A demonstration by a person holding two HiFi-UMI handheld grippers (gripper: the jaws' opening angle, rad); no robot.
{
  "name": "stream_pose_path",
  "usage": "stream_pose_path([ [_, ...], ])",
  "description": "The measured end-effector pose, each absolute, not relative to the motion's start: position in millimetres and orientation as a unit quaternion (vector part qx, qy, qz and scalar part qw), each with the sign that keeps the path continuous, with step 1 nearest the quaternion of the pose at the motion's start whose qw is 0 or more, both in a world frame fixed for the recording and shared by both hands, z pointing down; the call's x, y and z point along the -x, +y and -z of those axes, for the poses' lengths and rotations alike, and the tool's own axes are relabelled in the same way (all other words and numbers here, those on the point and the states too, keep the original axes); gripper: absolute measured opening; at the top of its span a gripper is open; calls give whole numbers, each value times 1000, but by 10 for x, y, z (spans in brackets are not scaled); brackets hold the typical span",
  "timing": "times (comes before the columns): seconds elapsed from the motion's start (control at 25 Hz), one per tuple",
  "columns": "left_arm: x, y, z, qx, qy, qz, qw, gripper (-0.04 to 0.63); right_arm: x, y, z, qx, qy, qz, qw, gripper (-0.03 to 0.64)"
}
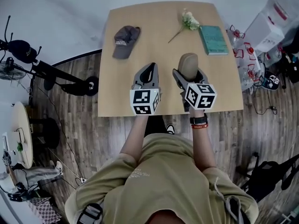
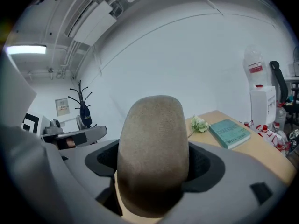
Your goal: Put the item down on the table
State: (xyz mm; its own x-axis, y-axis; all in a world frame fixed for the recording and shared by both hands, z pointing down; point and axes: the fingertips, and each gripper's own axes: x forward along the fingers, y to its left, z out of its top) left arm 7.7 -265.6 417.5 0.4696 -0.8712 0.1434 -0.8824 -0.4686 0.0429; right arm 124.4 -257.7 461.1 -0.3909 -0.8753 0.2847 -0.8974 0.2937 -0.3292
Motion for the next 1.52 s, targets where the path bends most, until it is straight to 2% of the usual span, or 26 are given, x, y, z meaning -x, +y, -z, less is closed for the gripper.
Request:
stream_pose_path([
  [0.64,-20,-3696,-5027,-850,-506,-93,110,23,-1172,-3483,-5364,-544,-785,-287,75,408],
  [1.08,-64,-3957,-5398,-867,-468,-98,137,23,-1122,-3829,-5912,-545,-764,-329,108,408],
  [1.52,-29,-4155,-5779,-861,-461,-136,164,23,-1144,-3978,-6487,-546,-736,-360,175,408],
])
